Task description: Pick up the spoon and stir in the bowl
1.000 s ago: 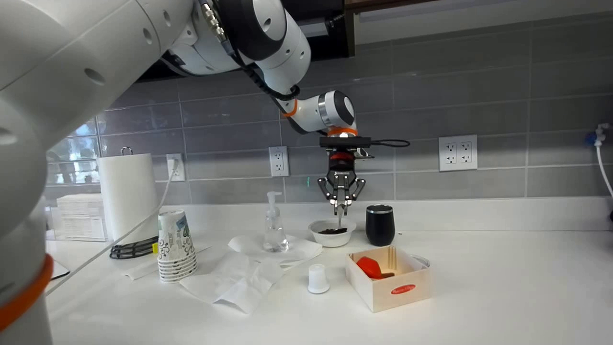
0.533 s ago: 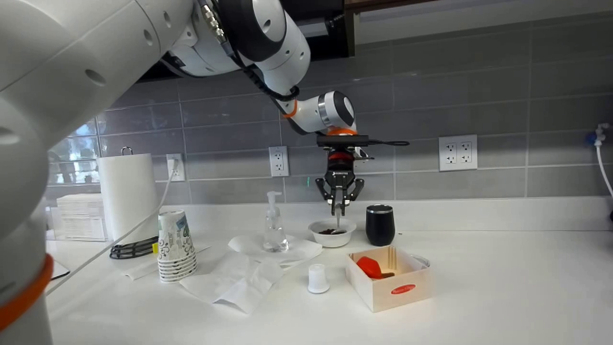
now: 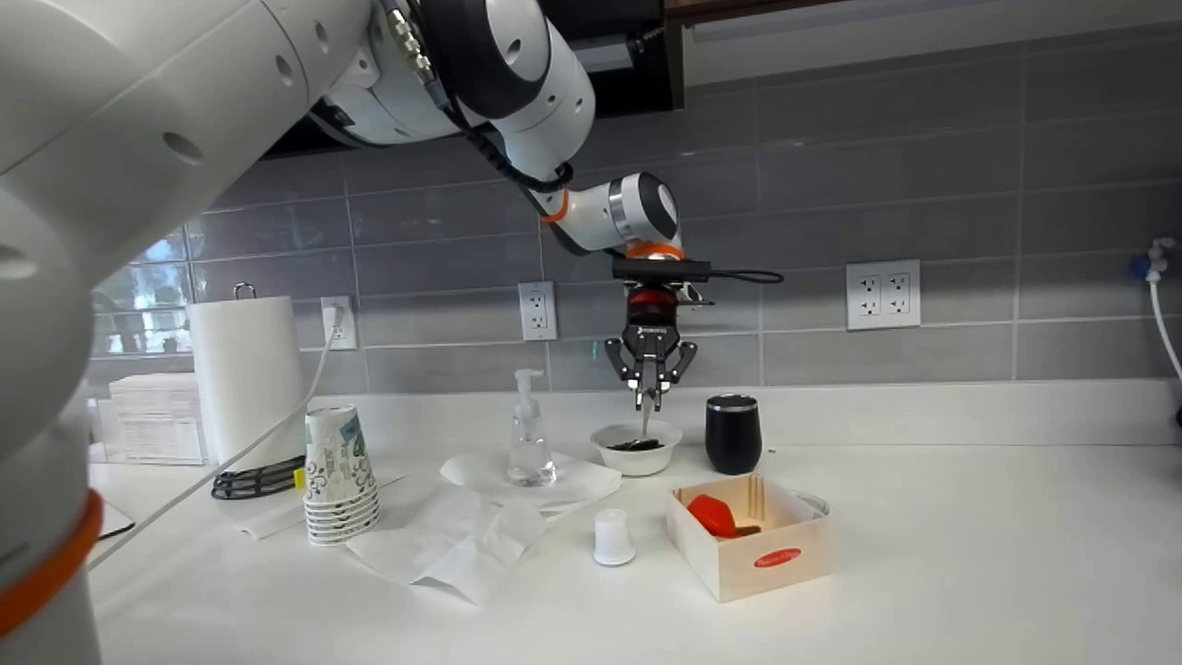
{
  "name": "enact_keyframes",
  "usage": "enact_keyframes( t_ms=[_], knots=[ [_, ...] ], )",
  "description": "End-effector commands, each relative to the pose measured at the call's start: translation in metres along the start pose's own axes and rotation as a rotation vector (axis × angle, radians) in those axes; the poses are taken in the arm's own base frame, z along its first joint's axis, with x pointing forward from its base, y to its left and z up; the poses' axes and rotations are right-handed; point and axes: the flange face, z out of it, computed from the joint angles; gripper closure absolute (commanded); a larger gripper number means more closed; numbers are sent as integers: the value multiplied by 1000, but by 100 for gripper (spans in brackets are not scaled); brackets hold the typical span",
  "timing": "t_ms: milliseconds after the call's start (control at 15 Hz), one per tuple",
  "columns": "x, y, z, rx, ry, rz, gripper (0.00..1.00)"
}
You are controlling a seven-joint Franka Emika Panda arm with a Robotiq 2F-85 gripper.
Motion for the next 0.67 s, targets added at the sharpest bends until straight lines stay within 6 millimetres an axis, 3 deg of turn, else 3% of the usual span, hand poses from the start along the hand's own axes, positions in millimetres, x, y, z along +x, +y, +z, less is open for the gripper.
enact_keyframes(
  t_ms=[0,600],
  knots=[
    [-2,7,-16,-5,103,-1,94],
    [3,18,-18,-39,168,58,94]
  ],
)
